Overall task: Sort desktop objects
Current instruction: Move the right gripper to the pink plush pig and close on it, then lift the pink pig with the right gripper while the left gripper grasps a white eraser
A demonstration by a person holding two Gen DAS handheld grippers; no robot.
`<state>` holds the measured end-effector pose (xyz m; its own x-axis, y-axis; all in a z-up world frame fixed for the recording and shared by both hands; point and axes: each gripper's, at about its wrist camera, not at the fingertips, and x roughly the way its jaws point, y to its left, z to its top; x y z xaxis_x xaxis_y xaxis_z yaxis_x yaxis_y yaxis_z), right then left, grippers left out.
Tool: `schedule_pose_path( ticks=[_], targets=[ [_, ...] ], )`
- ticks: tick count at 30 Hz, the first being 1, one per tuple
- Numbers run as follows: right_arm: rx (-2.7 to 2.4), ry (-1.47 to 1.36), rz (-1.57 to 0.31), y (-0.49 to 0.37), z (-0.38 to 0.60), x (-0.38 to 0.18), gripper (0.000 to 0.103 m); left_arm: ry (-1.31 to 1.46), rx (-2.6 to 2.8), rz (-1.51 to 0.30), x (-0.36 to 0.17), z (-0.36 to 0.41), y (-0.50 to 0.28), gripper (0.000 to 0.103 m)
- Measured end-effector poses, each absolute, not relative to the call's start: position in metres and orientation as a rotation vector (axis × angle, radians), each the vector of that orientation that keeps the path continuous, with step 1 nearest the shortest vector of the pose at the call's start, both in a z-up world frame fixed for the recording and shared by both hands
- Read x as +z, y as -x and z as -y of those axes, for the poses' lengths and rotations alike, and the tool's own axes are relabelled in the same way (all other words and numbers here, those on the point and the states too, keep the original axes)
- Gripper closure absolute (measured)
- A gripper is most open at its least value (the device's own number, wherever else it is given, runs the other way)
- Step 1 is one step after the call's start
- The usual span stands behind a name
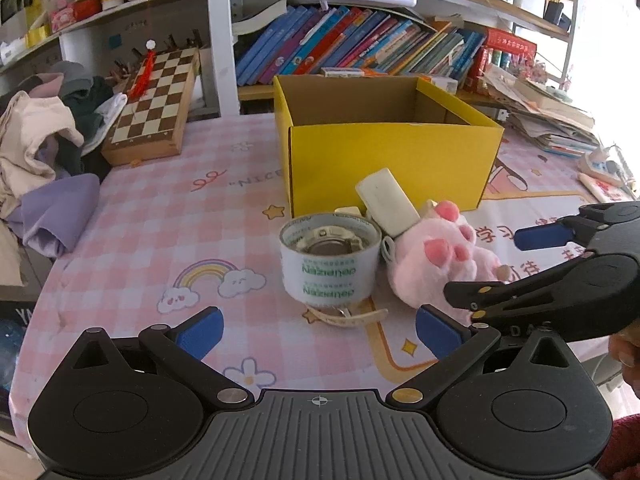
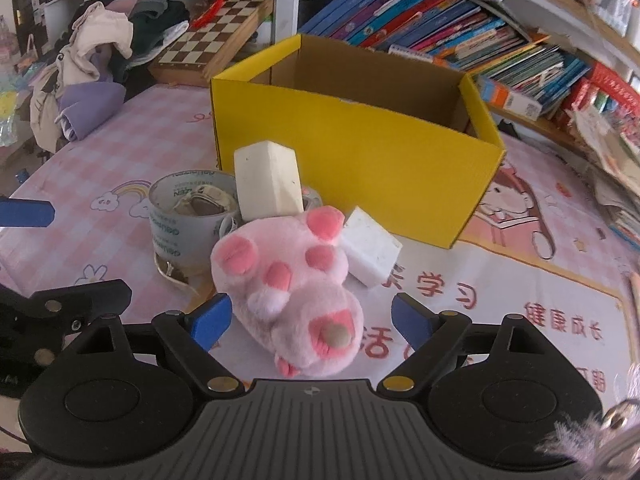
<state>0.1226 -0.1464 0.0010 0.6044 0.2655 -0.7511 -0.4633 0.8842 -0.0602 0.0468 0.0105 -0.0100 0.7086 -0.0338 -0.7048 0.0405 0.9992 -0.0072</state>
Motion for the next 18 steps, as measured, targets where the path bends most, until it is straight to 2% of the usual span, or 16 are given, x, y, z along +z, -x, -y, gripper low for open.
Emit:
schedule_pose_path(
  ticks=[6,9,10,11,14,18],
  targets=[
    [0.492,0.263,-0.857,-0.140,0.139,-0.007,0.016,-0.005,-0.009,-0.815,-0.015,-0.012,-0.058,0.000],
    [0.516,0.268,-0.869,-0.146,0.137,-0.009,0.020,-0.001,0.004,-0.826,-0.018,-0.013,-0.064,0.000],
    [0.535,0.254,-0.877,-0.149,0.138,-0.009,0.027,0.004,0.003,-0.828,-0.018,-0.013,-0.066,0.000],
    [0.553,0.241,-0.884,-0.151,0.140,-0.009,0.041,0.003,0.003,-0.827,-0.018,-0.012,-0.068,0.000],
    [0.568,0.234,-0.890,-0.155,0.143,-0.007,0.047,-0.001,0.000,-0.823,-0.017,-0.009,-0.073,0.000],
    [0.563,0.222,-0.884,-0.157,0.152,-0.002,0.049,0.003,-0.019,-0.806,-0.016,-0.004,-0.078,0.001]
  ],
)
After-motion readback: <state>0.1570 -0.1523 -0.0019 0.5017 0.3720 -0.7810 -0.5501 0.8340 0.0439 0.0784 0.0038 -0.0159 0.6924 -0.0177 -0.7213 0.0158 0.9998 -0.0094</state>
